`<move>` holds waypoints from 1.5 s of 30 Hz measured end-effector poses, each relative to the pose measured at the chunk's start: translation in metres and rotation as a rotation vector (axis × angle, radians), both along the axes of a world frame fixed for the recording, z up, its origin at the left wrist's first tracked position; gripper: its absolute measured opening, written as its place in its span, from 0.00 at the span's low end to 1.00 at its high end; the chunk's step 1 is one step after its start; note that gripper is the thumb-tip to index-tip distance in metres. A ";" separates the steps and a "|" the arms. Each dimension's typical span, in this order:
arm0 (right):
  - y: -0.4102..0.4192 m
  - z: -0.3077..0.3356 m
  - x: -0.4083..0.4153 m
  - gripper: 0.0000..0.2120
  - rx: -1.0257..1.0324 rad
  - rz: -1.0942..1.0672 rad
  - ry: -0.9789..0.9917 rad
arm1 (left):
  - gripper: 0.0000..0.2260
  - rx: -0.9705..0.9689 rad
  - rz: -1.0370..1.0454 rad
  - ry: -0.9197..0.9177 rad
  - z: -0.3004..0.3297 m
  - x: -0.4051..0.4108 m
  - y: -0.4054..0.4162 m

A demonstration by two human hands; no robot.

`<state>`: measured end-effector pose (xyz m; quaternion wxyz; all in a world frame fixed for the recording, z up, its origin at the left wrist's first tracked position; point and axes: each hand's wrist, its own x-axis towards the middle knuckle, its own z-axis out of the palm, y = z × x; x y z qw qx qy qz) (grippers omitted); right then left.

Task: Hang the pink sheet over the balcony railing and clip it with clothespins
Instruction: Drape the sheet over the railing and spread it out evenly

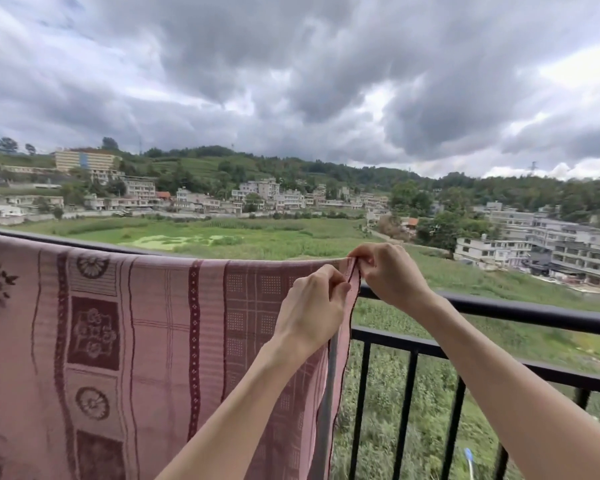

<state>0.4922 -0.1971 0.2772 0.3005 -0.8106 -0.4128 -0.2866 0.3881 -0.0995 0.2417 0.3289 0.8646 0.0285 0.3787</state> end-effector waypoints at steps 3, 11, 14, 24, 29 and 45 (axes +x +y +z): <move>-0.017 -0.006 0.005 0.12 0.003 0.017 0.045 | 0.08 0.036 0.039 0.051 0.001 0.003 -0.015; -0.025 -0.019 0.010 0.12 0.073 0.052 0.035 | 0.07 0.052 0.062 0.059 -0.012 0.011 -0.028; -0.025 -0.021 0.012 0.12 0.204 0.069 0.015 | 0.05 0.045 0.053 -0.026 -0.010 0.013 -0.029; -0.037 -0.043 0.022 0.08 0.346 0.264 0.348 | 0.04 -0.008 0.001 0.050 -0.029 0.016 -0.037; -0.041 -0.046 0.017 0.13 0.245 0.311 0.511 | 0.07 0.005 -0.093 0.202 -0.036 0.008 -0.036; 0.092 -0.037 -0.103 0.29 -0.189 0.386 -0.089 | 0.22 0.464 0.606 0.083 -0.013 -0.154 0.117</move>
